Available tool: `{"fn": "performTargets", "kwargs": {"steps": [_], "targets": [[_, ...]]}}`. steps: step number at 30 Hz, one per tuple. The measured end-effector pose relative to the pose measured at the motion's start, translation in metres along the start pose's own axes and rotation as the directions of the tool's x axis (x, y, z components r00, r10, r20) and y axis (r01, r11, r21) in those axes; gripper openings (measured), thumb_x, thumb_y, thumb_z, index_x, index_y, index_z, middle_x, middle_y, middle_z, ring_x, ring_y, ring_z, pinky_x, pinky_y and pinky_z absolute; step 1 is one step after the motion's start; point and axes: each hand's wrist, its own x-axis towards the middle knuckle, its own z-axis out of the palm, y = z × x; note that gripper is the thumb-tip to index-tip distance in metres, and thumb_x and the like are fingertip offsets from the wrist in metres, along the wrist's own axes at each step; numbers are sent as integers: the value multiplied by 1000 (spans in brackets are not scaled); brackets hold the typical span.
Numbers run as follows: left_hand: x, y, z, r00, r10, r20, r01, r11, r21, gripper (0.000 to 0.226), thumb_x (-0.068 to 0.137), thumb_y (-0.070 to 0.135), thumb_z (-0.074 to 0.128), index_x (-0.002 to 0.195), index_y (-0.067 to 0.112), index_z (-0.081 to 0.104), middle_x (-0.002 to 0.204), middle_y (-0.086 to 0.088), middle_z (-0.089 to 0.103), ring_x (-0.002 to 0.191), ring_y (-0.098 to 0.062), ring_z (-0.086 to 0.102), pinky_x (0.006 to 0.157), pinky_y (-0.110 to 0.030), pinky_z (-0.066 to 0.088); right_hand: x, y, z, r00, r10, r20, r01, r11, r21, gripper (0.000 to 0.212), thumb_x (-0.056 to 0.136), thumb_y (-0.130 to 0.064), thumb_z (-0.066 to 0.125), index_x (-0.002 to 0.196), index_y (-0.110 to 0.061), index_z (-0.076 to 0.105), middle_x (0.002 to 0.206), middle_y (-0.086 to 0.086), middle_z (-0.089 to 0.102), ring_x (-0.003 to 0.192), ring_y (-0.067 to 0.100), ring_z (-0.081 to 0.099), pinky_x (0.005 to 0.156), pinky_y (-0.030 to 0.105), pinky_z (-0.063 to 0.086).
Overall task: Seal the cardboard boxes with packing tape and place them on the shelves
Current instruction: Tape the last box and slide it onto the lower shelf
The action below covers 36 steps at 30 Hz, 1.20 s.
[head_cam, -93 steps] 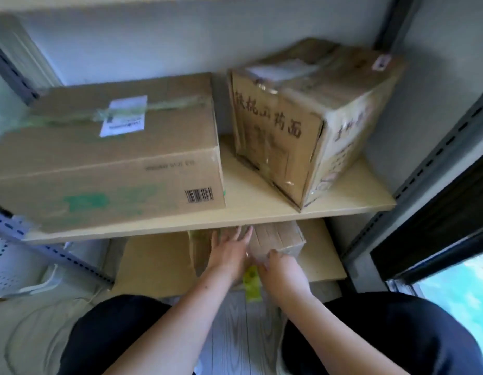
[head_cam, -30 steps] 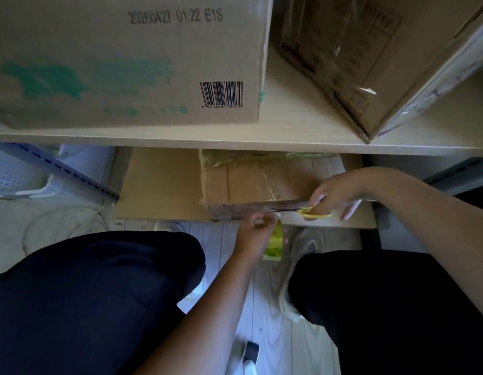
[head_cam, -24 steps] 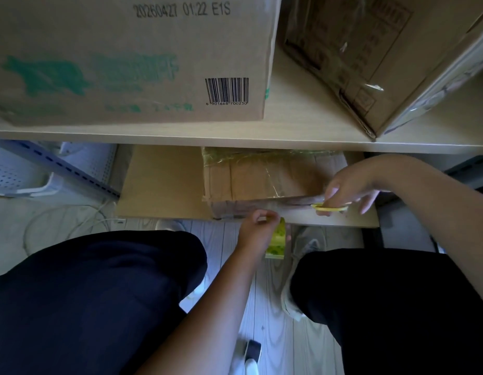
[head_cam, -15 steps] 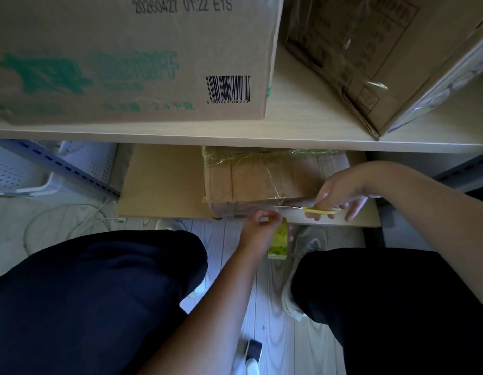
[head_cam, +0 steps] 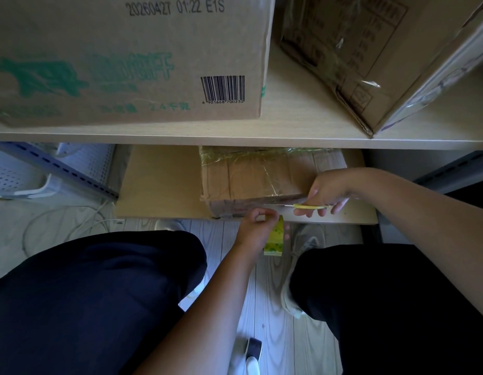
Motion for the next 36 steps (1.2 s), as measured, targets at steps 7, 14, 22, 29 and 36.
{"fn": "performTargets", "kwargs": {"steps": [7,14,22,29,36], "targets": [[3,3,-3,1000,-19,-4,19,999,38,20,93,20,69,109,11,61,88,-22,75,60,-27,69,61,-31,57,-1,8,-1,994,-105,-21,106,994,18,33,84,-49,71,94,-19,80,68,-3,66,71,7,55,64,19,46],[-5,-10,-18,1000,6,1,-6,954,300,6,93,12,67,96,9,63,60,8,69,49,3,63,45,-9,42,2,3,16,983,-184,1,178,947,-267,24,82,-52,72,84,-30,81,63,-10,67,65,4,53,63,22,40],[-30,23,-19,995,65,82,-91,925,369,9,91,4,68,96,3,61,90,-27,69,54,-24,69,53,-38,60,-50,6,3,961,-178,-213,38,844,-534,60,72,-72,69,112,-27,69,105,-5,65,94,18,57,79,28,48],[-49,31,-41,991,84,-103,-47,946,320,4,93,3,64,91,4,61,49,2,65,37,-6,60,36,-18,45,-52,2,20,747,-326,-580,164,935,-315,65,77,-71,54,123,-25,59,118,2,57,116,29,54,95,37,47],[-37,8,-43,981,59,-183,-22,980,198,23,67,35,80,83,19,73,89,-16,76,81,-35,74,79,-57,59,14,-30,42,562,-375,-737,-4,890,-455,56,82,-48,66,128,-19,50,131,3,49,119,28,46,85,39,47]]}}
